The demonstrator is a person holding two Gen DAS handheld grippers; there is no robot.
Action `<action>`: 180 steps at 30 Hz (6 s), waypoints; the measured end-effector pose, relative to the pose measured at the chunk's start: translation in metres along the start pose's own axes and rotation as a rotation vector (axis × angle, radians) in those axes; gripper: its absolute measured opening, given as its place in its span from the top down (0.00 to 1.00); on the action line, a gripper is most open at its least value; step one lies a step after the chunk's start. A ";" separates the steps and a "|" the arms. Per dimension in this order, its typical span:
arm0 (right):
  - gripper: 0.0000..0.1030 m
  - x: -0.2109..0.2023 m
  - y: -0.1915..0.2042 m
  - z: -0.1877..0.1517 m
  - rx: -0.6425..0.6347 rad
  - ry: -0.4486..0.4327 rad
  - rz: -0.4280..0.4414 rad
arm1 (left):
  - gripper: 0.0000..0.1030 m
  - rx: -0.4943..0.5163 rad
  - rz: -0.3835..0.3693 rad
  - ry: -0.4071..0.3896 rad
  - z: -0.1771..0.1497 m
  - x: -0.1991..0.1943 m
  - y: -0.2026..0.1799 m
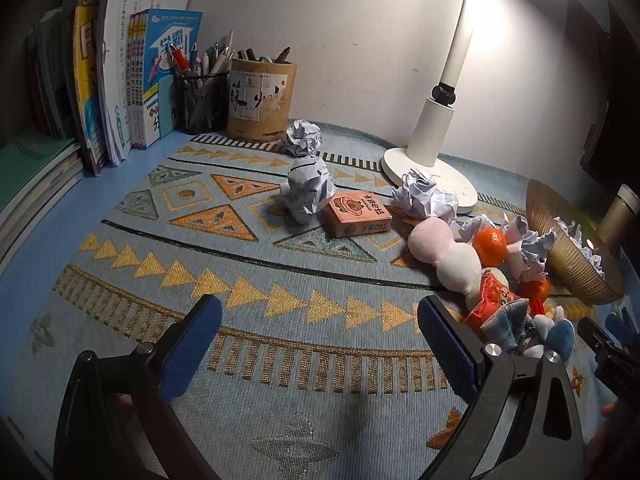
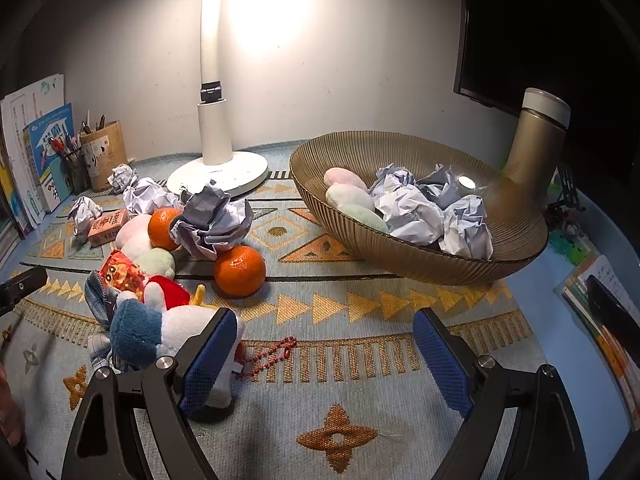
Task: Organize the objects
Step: 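Move both open tools back toward the remaining pile, then grasp a paper ball by the orange box with left tool while right tool grasps another, then carry both paper balls into the amber bowl and open both tools, then move both open tools back toward the toy pile, then grasp the plaid bow plush with left tool while right tool grasps the blue-white plush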
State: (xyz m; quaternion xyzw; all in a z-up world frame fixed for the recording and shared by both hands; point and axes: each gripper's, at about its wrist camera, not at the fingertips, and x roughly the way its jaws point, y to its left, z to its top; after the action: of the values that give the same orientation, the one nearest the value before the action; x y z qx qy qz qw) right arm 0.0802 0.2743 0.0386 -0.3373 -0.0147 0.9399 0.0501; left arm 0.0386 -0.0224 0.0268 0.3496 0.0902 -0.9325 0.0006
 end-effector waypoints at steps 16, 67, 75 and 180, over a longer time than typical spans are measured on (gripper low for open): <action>0.14 0.029 0.070 0.120 -0.123 0.156 0.382 | 0.04 0.090 -0.024 0.057 0.075 0.008 0.010; 0.23 0.045 0.100 0.144 -0.216 0.277 0.587 | 0.71 0.030 -0.289 0.027 0.089 -0.015 -0.007; 0.25 0.100 0.146 0.130 -0.336 0.362 0.511 | 0.71 0.031 -0.269 0.043 0.083 -0.009 0.013; 0.22 -0.005 0.008 0.021 -0.046 0.121 0.241 | 0.13 0.076 -0.096 0.038 0.003 0.013 -0.028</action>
State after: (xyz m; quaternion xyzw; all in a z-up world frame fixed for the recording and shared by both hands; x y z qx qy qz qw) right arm 0.0699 0.2656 0.0580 -0.3935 0.0074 0.9166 -0.0702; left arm 0.0249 0.0057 0.0253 0.3621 0.0712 -0.9275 -0.0593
